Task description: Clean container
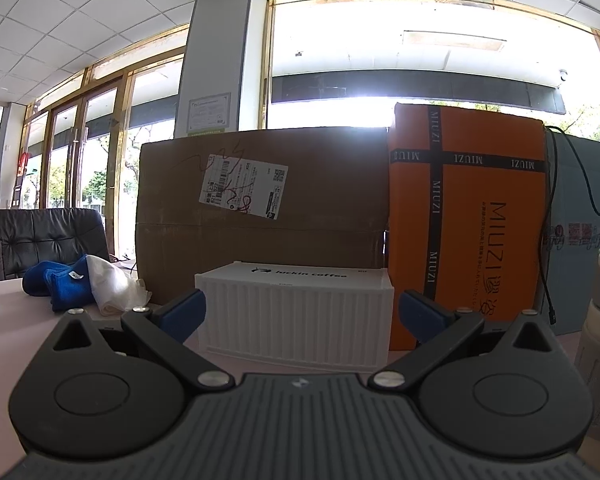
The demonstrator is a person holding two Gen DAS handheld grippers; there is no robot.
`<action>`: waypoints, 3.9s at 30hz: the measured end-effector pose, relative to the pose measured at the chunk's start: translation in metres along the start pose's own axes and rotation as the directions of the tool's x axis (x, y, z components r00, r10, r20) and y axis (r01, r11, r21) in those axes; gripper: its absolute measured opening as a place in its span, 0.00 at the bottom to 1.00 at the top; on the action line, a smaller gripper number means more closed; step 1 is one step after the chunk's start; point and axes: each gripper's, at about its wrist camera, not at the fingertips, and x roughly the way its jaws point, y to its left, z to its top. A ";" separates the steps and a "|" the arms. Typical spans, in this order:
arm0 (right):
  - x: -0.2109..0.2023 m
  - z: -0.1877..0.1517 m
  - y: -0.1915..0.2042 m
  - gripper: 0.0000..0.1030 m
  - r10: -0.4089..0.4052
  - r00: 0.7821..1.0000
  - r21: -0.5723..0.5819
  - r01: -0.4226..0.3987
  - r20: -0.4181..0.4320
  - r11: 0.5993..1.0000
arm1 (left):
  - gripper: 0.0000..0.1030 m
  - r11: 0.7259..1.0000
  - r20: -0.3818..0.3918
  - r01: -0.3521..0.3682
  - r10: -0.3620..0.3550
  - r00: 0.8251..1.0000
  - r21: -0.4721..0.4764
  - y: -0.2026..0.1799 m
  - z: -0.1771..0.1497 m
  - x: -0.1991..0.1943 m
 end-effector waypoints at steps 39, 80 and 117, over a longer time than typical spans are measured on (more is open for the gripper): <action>0.010 -0.001 0.006 1.00 0.032 0.998 -0.035 -0.034 -0.056 0.999 | 1.00 0.997 0.014 0.081 -0.081 0.997 0.017 -0.004 0.000 -0.003; -0.019 0.029 0.031 1.00 0.165 0.977 0.018 -0.164 -0.135 0.986 | 1.00 0.931 0.068 0.365 -0.364 0.929 0.004 -0.007 0.037 -0.052; -0.105 -0.020 0.093 0.51 0.504 0.541 -0.014 -0.691 -0.673 0.723 | 1.00 0.796 -0.051 0.602 -0.600 0.798 0.066 -0.011 0.017 -0.058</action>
